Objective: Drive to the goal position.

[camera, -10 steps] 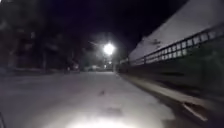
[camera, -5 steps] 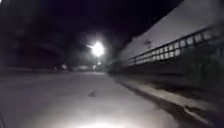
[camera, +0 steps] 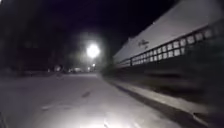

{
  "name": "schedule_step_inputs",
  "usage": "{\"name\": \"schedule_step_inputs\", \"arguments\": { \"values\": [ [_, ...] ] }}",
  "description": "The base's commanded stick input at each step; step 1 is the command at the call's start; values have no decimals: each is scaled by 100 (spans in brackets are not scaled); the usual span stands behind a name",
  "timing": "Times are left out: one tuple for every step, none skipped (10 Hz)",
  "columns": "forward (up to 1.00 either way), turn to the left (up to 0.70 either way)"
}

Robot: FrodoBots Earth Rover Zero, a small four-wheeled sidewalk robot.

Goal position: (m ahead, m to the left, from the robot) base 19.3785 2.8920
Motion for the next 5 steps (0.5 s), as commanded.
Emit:
{"name": "schedule_step_inputs", "arguments": {
  "values": [
    [70,0],
    [70,0],
    [70,0],
    [70,0],
    [70,0]
  ]
}}
